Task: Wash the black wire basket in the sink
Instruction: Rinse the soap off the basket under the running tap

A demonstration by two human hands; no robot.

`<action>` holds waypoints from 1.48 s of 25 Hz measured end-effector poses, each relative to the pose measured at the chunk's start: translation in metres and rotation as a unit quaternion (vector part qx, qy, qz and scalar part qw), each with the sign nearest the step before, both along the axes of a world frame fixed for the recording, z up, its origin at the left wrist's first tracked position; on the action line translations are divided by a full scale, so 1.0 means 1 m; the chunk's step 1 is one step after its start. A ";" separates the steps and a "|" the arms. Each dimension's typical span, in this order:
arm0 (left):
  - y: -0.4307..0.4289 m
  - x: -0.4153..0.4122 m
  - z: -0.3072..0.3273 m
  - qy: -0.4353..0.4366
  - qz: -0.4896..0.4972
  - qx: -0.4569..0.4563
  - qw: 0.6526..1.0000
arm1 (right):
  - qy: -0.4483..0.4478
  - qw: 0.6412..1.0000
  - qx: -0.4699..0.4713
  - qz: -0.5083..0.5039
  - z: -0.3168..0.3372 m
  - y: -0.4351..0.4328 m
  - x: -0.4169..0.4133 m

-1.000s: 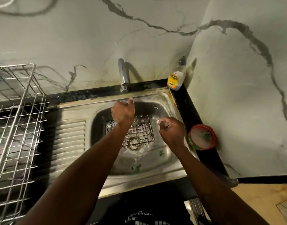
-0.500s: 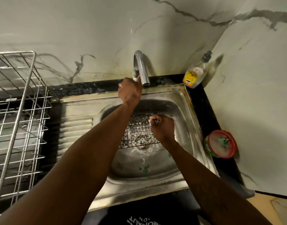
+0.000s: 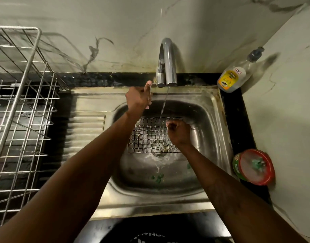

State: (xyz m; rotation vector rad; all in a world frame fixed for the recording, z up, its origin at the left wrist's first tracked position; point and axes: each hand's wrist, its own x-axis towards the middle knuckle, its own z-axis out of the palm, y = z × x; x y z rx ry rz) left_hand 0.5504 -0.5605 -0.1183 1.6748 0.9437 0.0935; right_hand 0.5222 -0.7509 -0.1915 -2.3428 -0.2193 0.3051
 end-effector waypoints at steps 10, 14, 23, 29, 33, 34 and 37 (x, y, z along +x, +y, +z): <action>-0.008 -0.046 -0.091 0.135 -0.385 0.323 0.854 | -0.038 0.982 -0.118 0.140 -0.019 0.019 0.037; -0.008 -0.032 -0.104 0.132 -0.424 0.302 0.844 | -0.092 0.954 -0.186 0.218 -0.027 0.024 0.048; -0.001 -0.014 -0.134 0.142 -0.432 0.265 0.850 | 0.042 0.932 -0.239 0.269 -0.053 0.033 0.070; -0.006 -0.027 -0.155 0.119 -0.396 0.172 0.894 | 0.081 0.907 -0.247 0.331 -0.069 0.025 0.074; 0.004 -0.021 -0.152 0.158 -0.423 0.193 0.871 | 0.078 0.911 -0.225 0.337 -0.069 0.025 0.085; 0.009 -0.023 -0.153 0.173 -0.432 0.195 0.863 | 0.077 0.910 -0.225 0.340 -0.069 0.021 0.087; 0.014 -0.031 -0.156 0.191 -0.441 0.201 0.853 | 0.084 0.927 -0.195 0.311 -0.070 0.006 0.091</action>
